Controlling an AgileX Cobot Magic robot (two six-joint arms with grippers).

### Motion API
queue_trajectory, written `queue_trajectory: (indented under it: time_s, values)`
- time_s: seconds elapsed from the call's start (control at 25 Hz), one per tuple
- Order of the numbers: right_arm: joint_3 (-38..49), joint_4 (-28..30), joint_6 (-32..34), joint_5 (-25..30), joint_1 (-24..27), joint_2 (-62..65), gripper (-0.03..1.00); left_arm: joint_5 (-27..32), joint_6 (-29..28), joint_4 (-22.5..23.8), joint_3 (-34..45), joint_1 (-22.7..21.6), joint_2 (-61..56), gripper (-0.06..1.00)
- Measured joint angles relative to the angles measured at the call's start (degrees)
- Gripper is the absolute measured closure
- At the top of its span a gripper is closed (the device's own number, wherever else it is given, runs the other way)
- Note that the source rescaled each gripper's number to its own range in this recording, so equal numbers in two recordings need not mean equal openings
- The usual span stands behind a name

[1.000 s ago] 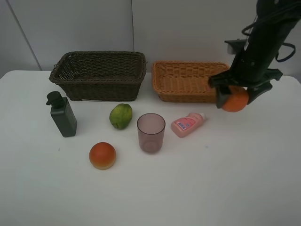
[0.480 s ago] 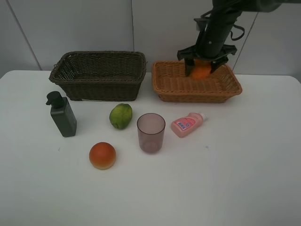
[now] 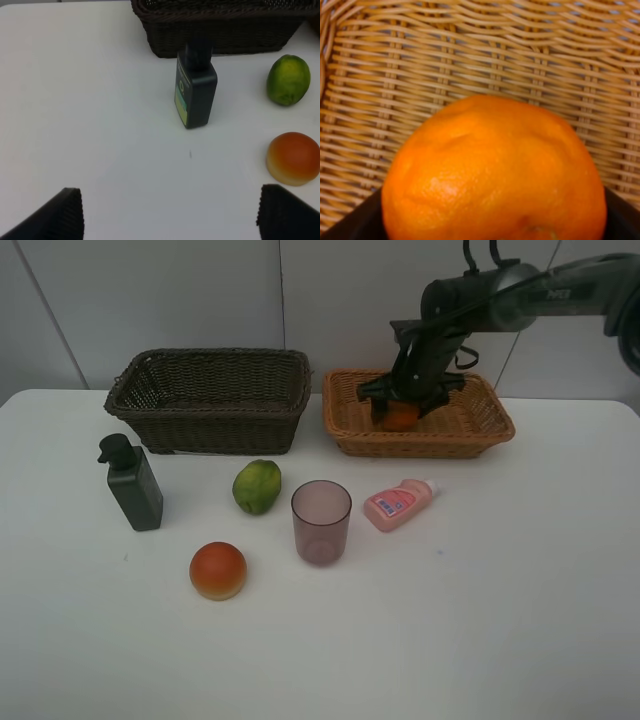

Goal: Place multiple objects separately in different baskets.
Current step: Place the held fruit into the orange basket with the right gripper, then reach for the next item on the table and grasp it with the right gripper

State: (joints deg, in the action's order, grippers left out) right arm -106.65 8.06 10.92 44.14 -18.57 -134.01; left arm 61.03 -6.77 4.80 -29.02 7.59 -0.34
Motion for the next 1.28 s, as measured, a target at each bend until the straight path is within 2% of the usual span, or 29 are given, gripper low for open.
queue_trajectory:
  time_s: [0.2, 0.24, 0.36, 0.44, 0.72, 1.0, 1.16, 1.28]
  values:
    - [0.00, 0.00, 0.00, -0.40, 0.00, -0.06, 0.44, 0.00, 0.00, 0.00, 0.00, 0.00, 0.00, 0.04]
    - [0.00, 0.00, 0.00, -0.46, 0.00, 0.00, 0.40, 0.00, 0.00, 0.00, 0.00, 0.00, 0.00, 0.04]
    - [0.00, 0.00, 0.00, -0.05, 0.00, 0.91, 0.19, 0.00, 0.00, 0.00, 0.00, 0.00, 0.00, 0.04]
    - [0.00, 0.00, 0.00, 1.51, -0.22, 2.58, 0.14, 0.00, 0.00, 0.00, 0.00, 0.00, 0.00, 0.04]
    - [1.05, 0.00, 0.00, 10.12, -2.66, 9.94, 0.11, 0.00, 0.00, 0.00, 0.00, 0.00, 0.00, 0.04]
    - [16.65, -0.70, 0.05, 8.85, -4.31, 22.17, 0.11, 0.00, 0.00, 0.00, 0.00, 0.00, 0.00, 0.04]
    - [28.76, -4.92, 1.90, 3.66, -5.10, 29.72, 0.11, 0.00, 0.00, 0.00, 0.00, 0.00, 0.00, 0.04]
    - [36.46, -7.04, 8.56, -1.35, -5.74, 33.32, 0.11, 0.00, 0.00, 0.00, 0.00, 0.00, 0.00, 0.04]
